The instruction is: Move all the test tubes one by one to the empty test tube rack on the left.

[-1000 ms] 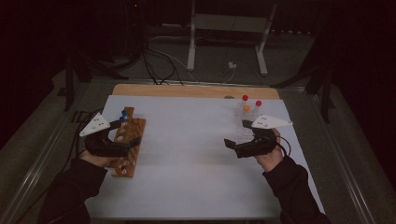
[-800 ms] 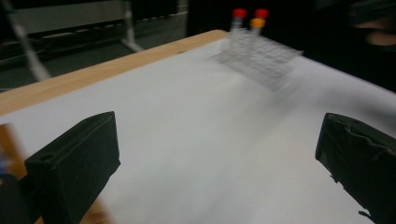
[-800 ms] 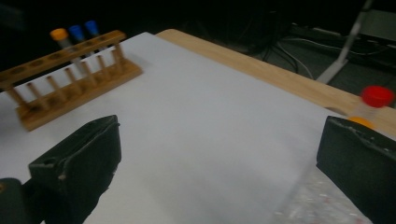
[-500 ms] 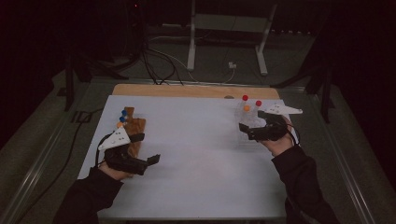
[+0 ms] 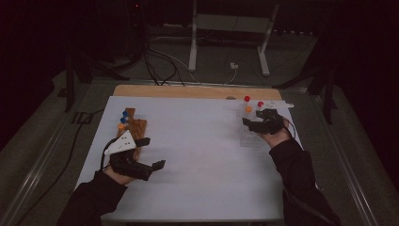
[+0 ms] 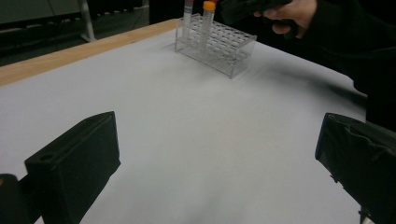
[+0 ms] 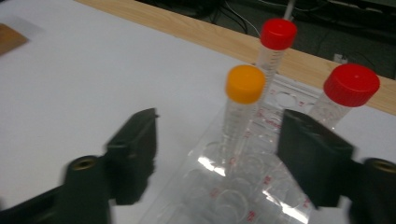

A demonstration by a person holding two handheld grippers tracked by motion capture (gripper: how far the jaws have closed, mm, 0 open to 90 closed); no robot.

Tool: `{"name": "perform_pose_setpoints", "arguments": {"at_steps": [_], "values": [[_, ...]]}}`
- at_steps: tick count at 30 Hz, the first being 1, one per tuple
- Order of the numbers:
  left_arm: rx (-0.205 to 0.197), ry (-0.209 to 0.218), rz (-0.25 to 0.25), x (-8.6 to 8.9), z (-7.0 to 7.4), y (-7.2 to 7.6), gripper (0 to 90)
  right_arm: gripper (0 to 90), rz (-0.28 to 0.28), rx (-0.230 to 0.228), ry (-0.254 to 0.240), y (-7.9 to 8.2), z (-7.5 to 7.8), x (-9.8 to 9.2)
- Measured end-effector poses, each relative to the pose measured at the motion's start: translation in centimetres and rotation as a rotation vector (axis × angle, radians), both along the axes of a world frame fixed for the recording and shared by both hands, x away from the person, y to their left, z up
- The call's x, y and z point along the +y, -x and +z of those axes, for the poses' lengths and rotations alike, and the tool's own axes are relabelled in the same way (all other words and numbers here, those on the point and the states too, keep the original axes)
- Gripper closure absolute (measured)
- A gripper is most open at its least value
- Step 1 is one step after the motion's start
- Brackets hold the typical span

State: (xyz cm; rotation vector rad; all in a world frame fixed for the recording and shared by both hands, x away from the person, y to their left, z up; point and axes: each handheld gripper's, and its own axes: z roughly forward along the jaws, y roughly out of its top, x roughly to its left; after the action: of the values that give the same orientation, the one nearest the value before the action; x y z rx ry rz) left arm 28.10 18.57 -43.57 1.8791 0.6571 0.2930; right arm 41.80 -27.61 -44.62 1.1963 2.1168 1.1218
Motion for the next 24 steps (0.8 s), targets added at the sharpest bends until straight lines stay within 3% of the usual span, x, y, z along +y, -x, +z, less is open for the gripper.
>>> {"name": "perform_pose_setpoints", "arguments": {"at_steps": [4,9,24], "values": [[0.004,-0.001,-0.007,-0.1,0.0,0.0,0.6,50.5,-0.01,0.009,0.04,-0.8,-0.3,0.0],[0.006,-0.008,-0.007,-0.2,-0.1,-0.1,0.6,59.1,-0.011,0.029,0.077,-1.8,-0.7,0.1],[0.007,-0.008,-0.013,-0.1,-0.1,-0.1,0.7,73.8,-0.001,0.067,0.092,-3.3,-1.4,0.9]]}}
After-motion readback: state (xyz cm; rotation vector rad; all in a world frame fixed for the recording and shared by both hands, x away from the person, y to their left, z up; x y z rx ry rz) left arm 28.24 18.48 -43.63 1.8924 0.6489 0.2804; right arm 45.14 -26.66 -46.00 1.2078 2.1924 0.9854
